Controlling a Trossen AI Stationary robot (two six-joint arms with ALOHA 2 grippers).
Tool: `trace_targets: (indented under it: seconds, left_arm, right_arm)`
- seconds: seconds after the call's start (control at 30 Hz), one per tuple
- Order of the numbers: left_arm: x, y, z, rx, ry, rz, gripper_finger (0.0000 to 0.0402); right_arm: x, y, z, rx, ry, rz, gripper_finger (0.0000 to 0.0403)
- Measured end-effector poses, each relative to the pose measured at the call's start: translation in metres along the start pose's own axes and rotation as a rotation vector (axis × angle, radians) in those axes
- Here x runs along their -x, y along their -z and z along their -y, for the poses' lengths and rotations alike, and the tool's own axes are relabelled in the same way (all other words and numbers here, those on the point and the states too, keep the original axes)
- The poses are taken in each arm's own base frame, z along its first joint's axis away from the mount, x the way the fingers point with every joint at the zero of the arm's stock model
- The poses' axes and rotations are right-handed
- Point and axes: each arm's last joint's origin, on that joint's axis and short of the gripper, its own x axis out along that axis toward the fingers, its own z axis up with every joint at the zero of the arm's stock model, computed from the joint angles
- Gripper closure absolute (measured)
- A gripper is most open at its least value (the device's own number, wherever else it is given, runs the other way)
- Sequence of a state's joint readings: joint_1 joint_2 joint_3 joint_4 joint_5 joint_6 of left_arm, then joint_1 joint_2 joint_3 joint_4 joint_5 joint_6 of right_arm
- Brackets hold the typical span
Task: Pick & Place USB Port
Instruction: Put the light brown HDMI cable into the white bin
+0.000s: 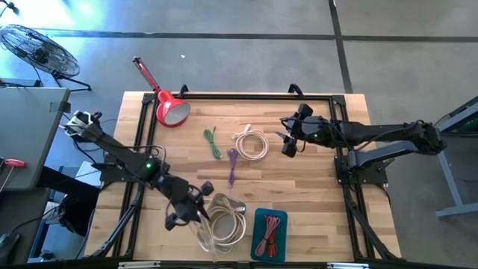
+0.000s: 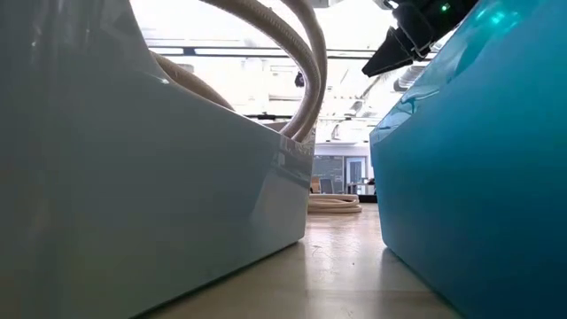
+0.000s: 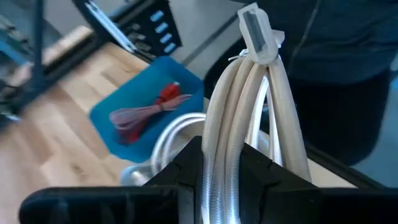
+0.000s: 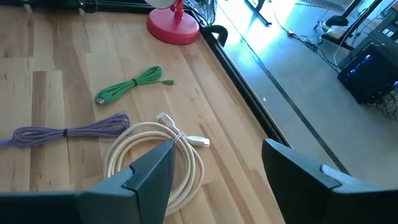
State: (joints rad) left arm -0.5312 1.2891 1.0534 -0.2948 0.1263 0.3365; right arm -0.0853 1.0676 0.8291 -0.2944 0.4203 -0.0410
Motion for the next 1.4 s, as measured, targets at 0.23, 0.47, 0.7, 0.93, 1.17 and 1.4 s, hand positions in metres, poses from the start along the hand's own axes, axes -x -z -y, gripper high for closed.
trace_targets:
  seconds: [0.23,0.47,0.7,0.93,1.17,1.4]
  left_arm:
    - [-0.031,0.012,-0.006,-0.009,0.095,-0.011,0.0350]
    - [-0.046,0.028,-0.030,0.030,0.170,0.009,0.0350]
    - [-0.045,0.043,-0.051,0.096,0.173,-0.020,0.0350]
    - [-0.050,0.058,-0.063,0.187,0.215,-0.043,0.0350]
    - [-0.066,0.077,-0.073,0.261,0.278,-0.064,0.0350]
    - [-0.079,0.090,-0.079,0.313,0.330,-0.053,0.0350]
  right_arm:
    - [0.000,0.000,0.000,0.000,0.000,0.000,0.0171]
    - [0.000,0.001,0.000,-0.016,-0.004,-0.005,0.0171]
    - [0.000,0.003,0.000,-0.008,-0.008,-0.024,0.0171]
    - [-0.008,0.020,-0.005,0.004,-0.007,-0.040,0.0171]
    - [-0.017,0.038,-0.009,0.022,-0.011,-0.008,0.0171]
    - [-0.017,0.039,-0.010,0.024,-0.012,-0.007,0.0171]
